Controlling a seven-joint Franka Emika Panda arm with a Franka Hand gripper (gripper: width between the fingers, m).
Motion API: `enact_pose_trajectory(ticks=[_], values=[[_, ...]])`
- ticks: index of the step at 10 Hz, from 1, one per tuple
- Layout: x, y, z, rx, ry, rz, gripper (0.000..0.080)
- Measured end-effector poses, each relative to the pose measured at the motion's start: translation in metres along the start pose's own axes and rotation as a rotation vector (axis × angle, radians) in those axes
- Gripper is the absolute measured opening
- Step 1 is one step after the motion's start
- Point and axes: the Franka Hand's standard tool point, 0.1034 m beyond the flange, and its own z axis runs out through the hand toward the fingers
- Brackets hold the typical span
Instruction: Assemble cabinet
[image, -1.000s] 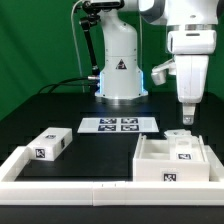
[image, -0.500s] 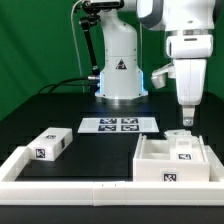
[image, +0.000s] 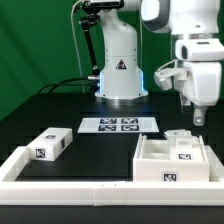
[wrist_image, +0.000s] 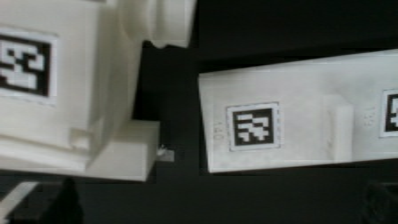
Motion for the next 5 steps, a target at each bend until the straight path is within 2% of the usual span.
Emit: enact_pose_trajectory(ticks=[4, 5], values=[[-0.0026, -0.0005, 0.0008, 0.001, 0.0, -0.001, 0.0797], [-0.0035, -0.008, 0.0049, -0.002, 0.01, -0.026, 0.0797]])
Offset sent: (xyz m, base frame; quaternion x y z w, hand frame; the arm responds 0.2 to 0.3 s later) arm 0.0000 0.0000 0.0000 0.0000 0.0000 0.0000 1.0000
